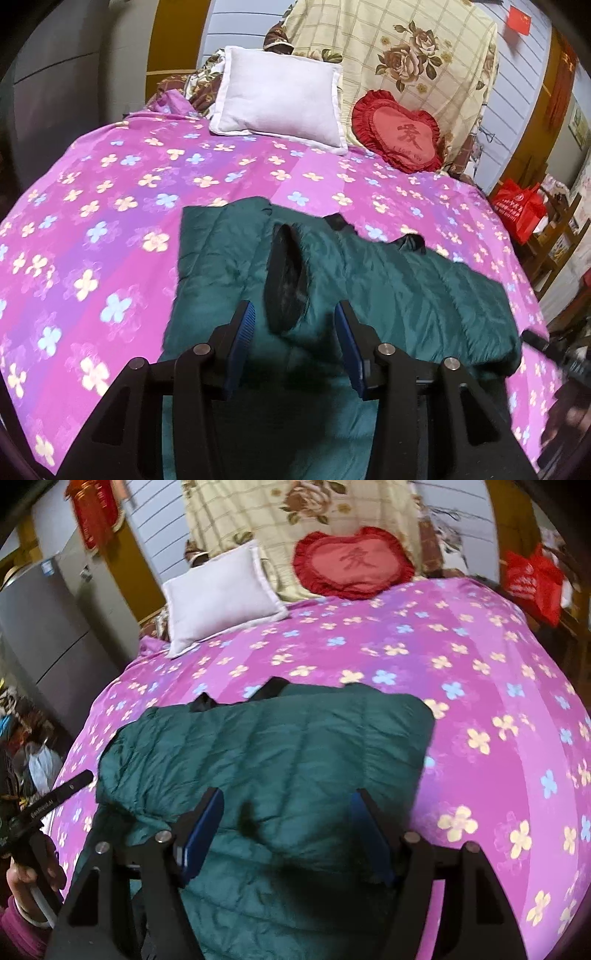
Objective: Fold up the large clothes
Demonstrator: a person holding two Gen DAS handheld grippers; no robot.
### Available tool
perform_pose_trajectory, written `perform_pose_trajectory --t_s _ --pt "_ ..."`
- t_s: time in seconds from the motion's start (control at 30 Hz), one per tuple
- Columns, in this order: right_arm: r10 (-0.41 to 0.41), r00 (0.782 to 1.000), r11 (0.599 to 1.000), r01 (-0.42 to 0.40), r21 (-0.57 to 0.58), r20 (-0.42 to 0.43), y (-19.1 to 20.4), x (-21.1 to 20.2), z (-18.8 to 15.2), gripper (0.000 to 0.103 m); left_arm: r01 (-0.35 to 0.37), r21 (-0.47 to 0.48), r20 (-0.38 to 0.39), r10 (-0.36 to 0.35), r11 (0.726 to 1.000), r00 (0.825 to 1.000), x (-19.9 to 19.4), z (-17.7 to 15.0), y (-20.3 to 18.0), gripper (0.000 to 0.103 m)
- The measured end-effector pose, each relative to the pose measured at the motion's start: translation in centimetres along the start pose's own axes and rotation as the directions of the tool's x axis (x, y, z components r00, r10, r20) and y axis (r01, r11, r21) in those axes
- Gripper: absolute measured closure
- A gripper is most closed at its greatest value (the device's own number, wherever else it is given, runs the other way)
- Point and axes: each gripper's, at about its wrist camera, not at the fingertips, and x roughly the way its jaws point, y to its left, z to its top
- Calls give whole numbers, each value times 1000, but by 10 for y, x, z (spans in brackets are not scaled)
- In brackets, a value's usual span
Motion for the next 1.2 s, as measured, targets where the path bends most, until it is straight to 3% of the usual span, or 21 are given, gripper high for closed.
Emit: perform_pose_trajectory --t_s 0.13,0.27,0.33,0.37,0.47,0.6,0.73,0.9,1.03,1.2 --pt "-8 1000 1000 9 21 -10 -8 13 -4 28 20 -25 -25 -21 999 999 19 13 -2 46" --pt "-12 1000 1000 12 25 -9 -7 28 -4 24 16 -30 -100 -19 999 995 50 15 -3 47" --pt "-20 1000 999 21 28 -13 -5 37 -4 21 20 2 -111 -20 1000 994 59 13 -6 58" --pt "-30 999 999 30 24 -22 -3 43 -4 20 5 35 -103 -1 999 995 62 12 -10 78" --pt "-59 997 998 57 -34 -52 7 55 -3 20 -20 71 -40 22 997 999 54 15 -11 84" --pt "-49 999 994 47 -98 -17 23 42 6 20 -74 85 40 71 994 997 37 28 0 84" --pt "-102 994 985 107 -133 48 29 36 16 20 -72 105 -15 74 992 997 48 26 8 84" --pt "-221 975 964 215 -155 -23 21 85 20 20 -77 116 -40 82 990 996 61 16 6 84" --pt "-207 977 973 201 -114 -46 13 106 19 17 -93 122 -44 99 988 994 66 13 4 84" --pt "-218 975 968 211 -133 -37 17 97 20 16 -107 134 -44 114 985 993 67 10 2 84"
